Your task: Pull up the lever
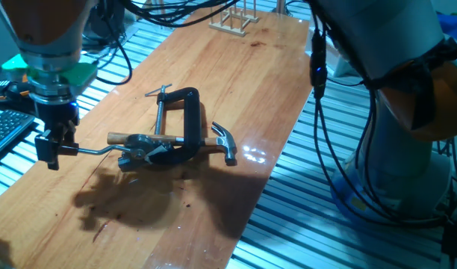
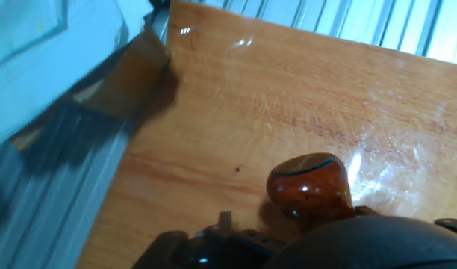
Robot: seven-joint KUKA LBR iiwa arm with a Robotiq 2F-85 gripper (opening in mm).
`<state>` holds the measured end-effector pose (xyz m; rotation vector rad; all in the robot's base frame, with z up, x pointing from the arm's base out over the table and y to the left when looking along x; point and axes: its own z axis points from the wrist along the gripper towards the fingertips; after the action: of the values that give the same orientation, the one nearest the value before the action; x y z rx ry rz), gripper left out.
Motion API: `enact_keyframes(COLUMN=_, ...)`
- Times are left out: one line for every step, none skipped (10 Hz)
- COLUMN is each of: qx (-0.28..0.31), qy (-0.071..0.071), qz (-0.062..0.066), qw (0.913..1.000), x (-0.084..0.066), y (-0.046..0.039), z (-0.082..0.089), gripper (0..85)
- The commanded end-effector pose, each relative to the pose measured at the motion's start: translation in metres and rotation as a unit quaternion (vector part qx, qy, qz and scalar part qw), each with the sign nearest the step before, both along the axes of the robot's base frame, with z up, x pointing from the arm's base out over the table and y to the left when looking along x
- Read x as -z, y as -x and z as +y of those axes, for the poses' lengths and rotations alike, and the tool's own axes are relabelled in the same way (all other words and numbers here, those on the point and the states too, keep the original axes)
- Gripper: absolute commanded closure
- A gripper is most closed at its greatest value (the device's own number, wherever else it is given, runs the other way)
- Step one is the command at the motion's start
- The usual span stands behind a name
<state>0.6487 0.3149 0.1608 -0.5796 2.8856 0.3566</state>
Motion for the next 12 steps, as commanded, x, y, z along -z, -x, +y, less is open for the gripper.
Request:
enact_keyframes(qx=-0.001, qy=0.001, qz=0.002, qw=1.0, x=0.0, y=0.0006, z=0.001, gripper=17.0)
enact_keyframes(qx=-0.004, qy=0.002, qz=-0.001, qw=1.0, x=0.0, y=0.0006, z=0.001, gripper=17.0)
enact_keyframes(qx=-0.003, qy=0.008, qz=-0.004, qw=1.0, x=0.0, y=0.0006, z=0.001, gripper=17.0)
enact_keyframes(qx=-0.004, qy=0.008, qz=-0.009, qw=0.9999, x=0.0, y=0.0006, z=0.001, gripper=17.0)
enact_keyframes(qx=0.006, qy=0.007, qz=-0.004, qw=1.0, x=0.0, y=0.0006, z=0.001, gripper=17.0)
enact_keyframes(qx=0.013, qy=0.002, qz=-0.003, qw=0.9999, x=0.0, y=0.0006, z=0.001, gripper=17.0)
enact_keyframes(qx=0.015, qy=0.0, qz=0.001, qw=0.9999, x=0.0, y=0.0006, z=0.001, gripper=17.0)
enact_keyframes(qx=0.018, qy=-0.002, qz=0.006, qw=0.9998, x=0.0, y=0.0006, z=0.001, gripper=17.0)
enact_keyframes(qx=0.019, qy=0.0, qz=0.006, qw=0.9998, x=-0.002, y=-0.001, z=0.002, gripper=17.0)
enact_keyframes(qx=0.023, qy=0.004, qz=0.006, qw=0.9997, x=-0.011, y=-0.0089, z=0.011, gripper=17.0)
enact_keyframes(qx=0.03, qy=0.003, qz=0.01, qw=0.9995, x=-0.018, y=-0.0151, z=0.019, gripper=17.0)
enact_keyframes(qx=0.034, qy=0.003, qz=0.005, qw=0.9994, x=-0.021, y=-0.0202, z=0.027, gripper=17.0)
